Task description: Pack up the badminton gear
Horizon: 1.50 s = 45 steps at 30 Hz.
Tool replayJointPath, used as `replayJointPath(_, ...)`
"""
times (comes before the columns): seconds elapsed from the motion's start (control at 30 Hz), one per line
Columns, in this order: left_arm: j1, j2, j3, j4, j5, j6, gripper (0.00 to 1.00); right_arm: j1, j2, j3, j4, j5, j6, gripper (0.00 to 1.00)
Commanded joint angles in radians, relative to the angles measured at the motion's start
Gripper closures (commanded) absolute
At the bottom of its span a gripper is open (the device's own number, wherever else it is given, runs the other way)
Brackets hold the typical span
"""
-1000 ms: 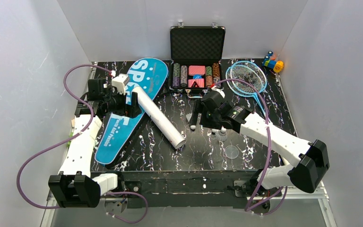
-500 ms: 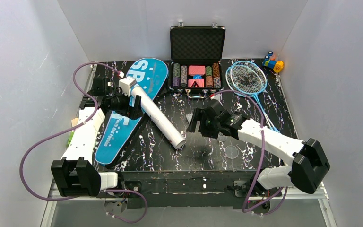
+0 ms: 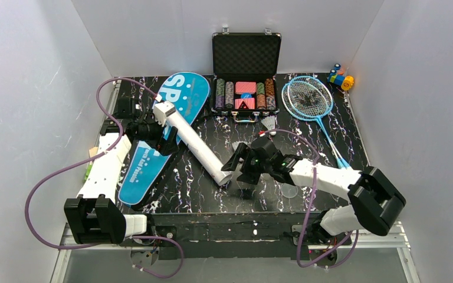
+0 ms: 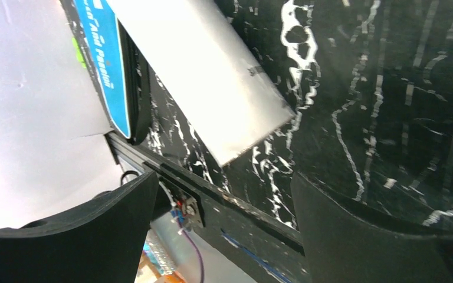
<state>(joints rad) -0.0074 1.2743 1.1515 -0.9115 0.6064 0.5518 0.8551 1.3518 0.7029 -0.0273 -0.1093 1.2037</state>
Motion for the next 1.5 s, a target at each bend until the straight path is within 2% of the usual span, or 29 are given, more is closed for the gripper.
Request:
replayJointPath(0.0,0.006,-0.034,0.024,-0.043,0.051,0.071,0.02,0.028,0.071,0.006,0.193,-0.027,0.104,0.08)
replayJointPath(0.17,0.006,-0.029,0.027,-0.053,0.023,0.081,0.02,0.05,0.167,0.015,0.312,-0.041,0.175,0.09)
replayJointPath(0.3,0.006,-0.037,0.022,-0.056,0.015,0.087,0.02,0.072,0.205,0.015,0.369,-0.017,0.218,0.16)
replayJointPath(0.53,0.006,-0.062,0.009,-0.064,-0.004,0.108,0.02,0.072,0.167,-0.008,0.387,0.101,0.23,0.29)
replayJointPath(0.63,0.006,-0.058,0.016,-0.092,-0.01,0.121,0.02,0.058,0.185,0.004,0.398,0.139,0.226,0.4)
replayJointPath(0.73,0.006,-0.057,0.017,-0.102,-0.007,0.123,0.02,0.047,0.221,0.028,0.397,0.142,0.226,0.57)
replayJointPath(0.87,0.007,-0.072,0.007,-0.106,0.013,0.129,0.02,0.033,0.244,0.056,0.4,0.132,0.202,0.7)
replayJointPath(1.0,0.006,-0.107,-0.008,-0.098,0.048,0.141,0.02,0.019,0.212,0.055,0.421,0.121,0.149,0.92)
replayJointPath(1.07,0.006,-0.139,-0.013,-0.098,0.079,0.165,0.02,0.019,0.167,0.103,0.323,0.127,0.067,0.99)
replayJointPath(1.13,0.006,-0.179,-0.017,-0.097,0.125,0.208,0.02,0.019,0.116,0.162,0.204,0.133,-0.027,0.99)
replayJointPath(1.33,0.006,-0.333,-0.066,-0.053,0.271,0.462,0.02,0.019,-0.052,0.224,-0.008,0.083,-0.239,0.99)
replayJointPath(1.47,0.006,-0.404,-0.124,0.019,0.384,0.541,0.02,0.021,-0.16,0.244,-0.131,0.033,-0.344,0.99)
